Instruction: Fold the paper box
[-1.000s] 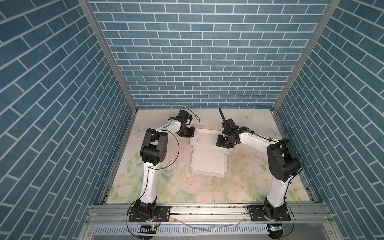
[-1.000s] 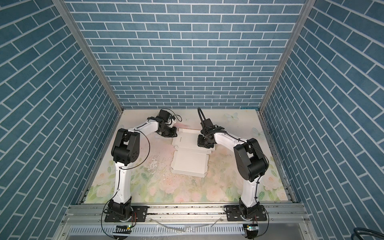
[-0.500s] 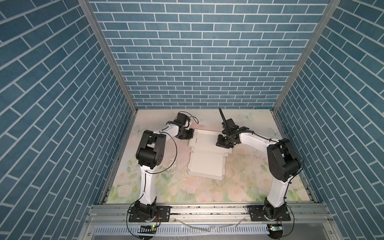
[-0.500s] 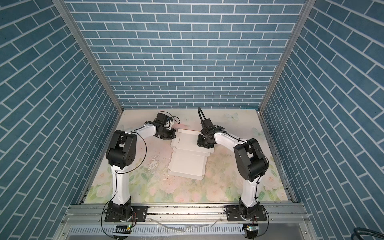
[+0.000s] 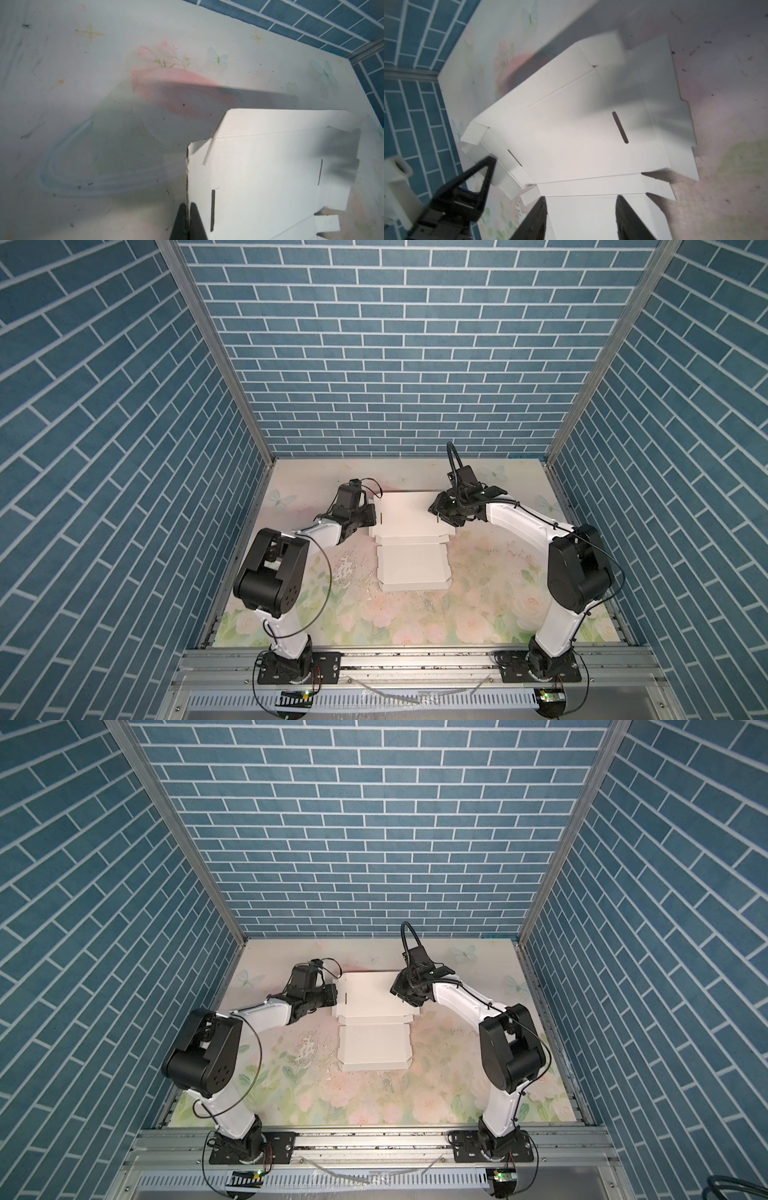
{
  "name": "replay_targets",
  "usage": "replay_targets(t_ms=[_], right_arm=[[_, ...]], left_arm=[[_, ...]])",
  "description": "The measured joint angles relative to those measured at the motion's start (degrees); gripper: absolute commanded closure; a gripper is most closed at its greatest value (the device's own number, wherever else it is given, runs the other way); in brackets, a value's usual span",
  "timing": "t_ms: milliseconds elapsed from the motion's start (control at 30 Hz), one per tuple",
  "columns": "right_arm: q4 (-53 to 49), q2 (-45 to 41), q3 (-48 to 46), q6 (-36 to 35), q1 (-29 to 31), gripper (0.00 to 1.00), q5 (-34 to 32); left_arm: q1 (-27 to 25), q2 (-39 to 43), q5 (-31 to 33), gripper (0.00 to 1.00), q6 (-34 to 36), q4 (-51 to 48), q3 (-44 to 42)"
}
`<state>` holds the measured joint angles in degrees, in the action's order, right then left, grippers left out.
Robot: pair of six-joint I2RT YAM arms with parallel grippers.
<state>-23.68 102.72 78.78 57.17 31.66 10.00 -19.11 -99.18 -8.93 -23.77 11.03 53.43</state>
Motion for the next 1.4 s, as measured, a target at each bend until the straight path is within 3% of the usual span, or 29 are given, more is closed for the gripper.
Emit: replay_targets(t_ms=[300,600,1000,1400], right_arm=[[5.1,-0.7,0.7,17.0,0.3,0.4,-3.8],[4.9,-0.6,4.0,25.6,1.0,0.39,-7.3],[3.6,4.4,11.4,31.6,1.4,0.4,-8.3],[1.8,8.8,15.2,32.9,2.0,0.52,-8.1]], left_arm=[[-8.0,6.0,11.5,1.0,-1.1,16.1,-10.5],[-11.2,7.0,19.7,1.0,-0.8,28.7,-20.0],[-15.1,6.9,23.7,1.0,1.1,38.6,-22.5],[-15.8,6.2,24.6,1.0,1.5,40.8,-23.0]])
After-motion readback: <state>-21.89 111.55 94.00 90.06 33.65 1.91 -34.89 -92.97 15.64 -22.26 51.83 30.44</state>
